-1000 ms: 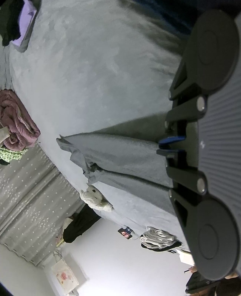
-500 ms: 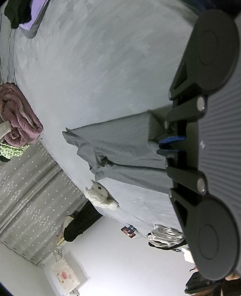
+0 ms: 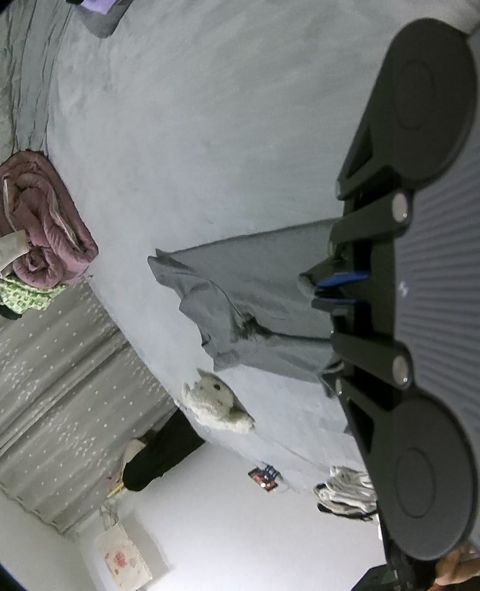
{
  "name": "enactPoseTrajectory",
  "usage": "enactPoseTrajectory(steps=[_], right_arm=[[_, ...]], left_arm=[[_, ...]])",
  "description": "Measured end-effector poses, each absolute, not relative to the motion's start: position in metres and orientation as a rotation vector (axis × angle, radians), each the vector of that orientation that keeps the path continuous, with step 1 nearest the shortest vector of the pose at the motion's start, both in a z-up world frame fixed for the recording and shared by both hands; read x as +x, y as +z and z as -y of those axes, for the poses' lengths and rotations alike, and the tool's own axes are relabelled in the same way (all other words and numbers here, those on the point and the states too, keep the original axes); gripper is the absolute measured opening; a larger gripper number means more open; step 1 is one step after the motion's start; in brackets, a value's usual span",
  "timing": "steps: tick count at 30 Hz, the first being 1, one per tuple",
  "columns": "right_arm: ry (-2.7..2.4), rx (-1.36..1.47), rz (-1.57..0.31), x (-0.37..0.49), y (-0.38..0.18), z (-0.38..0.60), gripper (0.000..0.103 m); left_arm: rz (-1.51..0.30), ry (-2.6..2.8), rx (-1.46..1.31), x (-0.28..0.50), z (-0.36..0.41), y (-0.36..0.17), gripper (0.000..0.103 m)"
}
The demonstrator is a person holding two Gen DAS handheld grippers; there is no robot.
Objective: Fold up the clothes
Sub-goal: 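Lift the hem with both grippers and fold it over toward the collar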
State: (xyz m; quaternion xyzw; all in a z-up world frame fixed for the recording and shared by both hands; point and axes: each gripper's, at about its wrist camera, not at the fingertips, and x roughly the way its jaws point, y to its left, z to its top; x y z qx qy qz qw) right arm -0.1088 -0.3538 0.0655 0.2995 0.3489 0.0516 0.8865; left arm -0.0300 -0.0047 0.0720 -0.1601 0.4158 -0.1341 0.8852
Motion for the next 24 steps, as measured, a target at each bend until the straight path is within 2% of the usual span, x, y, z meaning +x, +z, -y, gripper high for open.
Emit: enactPoseTrajectory(steps=[12,24], right_arm=[[0.098,0.581,-0.783,-0.028,0.064,0.357,0.009],[0.128,0.471,-0.738,0.054,0.084,0.359,0.009]], left_arm=[[-0.872,-0.277,-0.288,0.036,0.013,0.072,0.004],[-0.789,-0.29,-0.243,0.122,0.022,0.094,0.004]])
